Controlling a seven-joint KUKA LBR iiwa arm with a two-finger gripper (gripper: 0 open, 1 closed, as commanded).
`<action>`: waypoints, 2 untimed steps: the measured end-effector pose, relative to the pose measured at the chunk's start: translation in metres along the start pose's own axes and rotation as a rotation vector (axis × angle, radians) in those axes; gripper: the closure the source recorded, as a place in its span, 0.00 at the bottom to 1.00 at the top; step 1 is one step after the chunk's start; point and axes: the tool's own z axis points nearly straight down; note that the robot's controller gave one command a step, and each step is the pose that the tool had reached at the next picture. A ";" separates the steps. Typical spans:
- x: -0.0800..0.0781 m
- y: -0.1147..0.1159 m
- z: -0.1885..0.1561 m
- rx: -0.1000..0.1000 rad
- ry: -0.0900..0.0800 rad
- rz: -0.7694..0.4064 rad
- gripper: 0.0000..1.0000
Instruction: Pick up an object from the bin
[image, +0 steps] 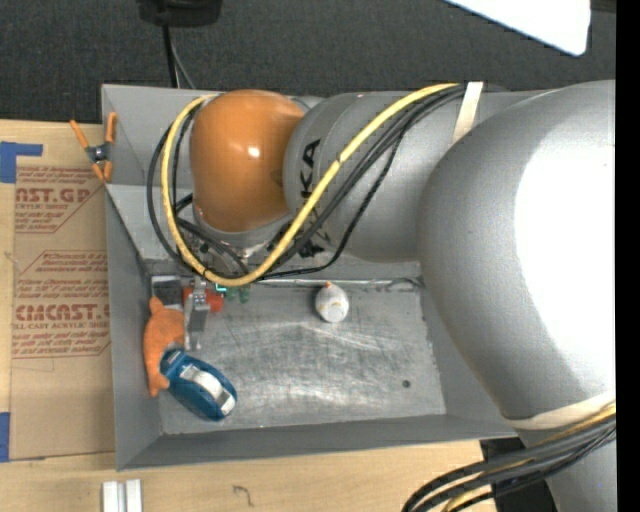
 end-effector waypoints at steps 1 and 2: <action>-0.002 -0.001 -0.005 -0.001 -0.007 0.002 0.00; 0.063 0.006 0.072 -0.010 -0.020 0.149 0.00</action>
Offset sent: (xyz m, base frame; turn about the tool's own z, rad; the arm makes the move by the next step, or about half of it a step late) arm -0.0829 0.0042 -0.0940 0.1827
